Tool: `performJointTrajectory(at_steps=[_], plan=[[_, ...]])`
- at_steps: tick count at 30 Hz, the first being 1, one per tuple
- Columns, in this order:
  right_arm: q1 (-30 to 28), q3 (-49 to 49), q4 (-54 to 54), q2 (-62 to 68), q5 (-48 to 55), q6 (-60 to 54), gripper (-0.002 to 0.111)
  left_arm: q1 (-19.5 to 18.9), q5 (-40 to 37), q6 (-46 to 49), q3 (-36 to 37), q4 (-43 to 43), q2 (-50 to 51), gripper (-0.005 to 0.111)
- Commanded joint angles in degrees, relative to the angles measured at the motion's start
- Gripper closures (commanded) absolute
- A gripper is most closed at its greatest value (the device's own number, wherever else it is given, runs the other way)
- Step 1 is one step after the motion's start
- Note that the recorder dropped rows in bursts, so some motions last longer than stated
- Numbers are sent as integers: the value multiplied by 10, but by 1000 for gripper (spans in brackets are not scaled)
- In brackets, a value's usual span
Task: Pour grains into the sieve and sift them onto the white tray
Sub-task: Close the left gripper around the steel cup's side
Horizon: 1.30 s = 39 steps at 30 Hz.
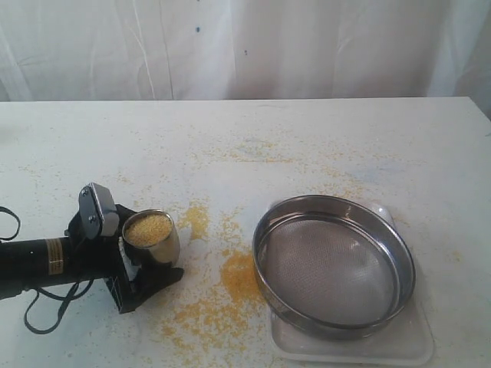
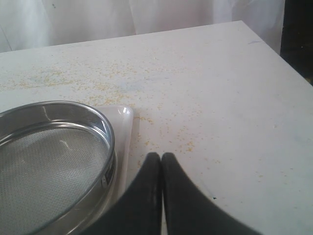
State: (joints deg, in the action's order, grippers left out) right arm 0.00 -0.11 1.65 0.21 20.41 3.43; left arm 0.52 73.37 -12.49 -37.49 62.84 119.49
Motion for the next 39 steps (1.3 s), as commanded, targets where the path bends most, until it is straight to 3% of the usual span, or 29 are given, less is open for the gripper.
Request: performJointTrajectory(at_steps=[1, 19, 22, 25, 34, 35, 39], plan=[[0, 1, 0, -2, -3, 0, 108, 3, -34, 34, 0, -4, 18, 2], [0, 1, 0, -2, -3, 0, 108, 3, -34, 66, 0, -41, 41, 2], [0, 1, 0, -2, -3, 0, 108, 3, -34, 66, 0, -41, 41, 6], [0, 1, 0, -2, -3, 0, 108, 3, -34, 66, 0, -41, 41, 23], [0, 1, 0, -2, -3, 0, 108, 3, -34, 93, 0, -40, 41, 101], [0, 1, 0, -2, -3, 0, 108, 3, -34, 103, 0, -40, 41, 106], [0, 1, 0, -2, -3, 0, 108, 3, -34, 104, 0, -41, 41, 107]])
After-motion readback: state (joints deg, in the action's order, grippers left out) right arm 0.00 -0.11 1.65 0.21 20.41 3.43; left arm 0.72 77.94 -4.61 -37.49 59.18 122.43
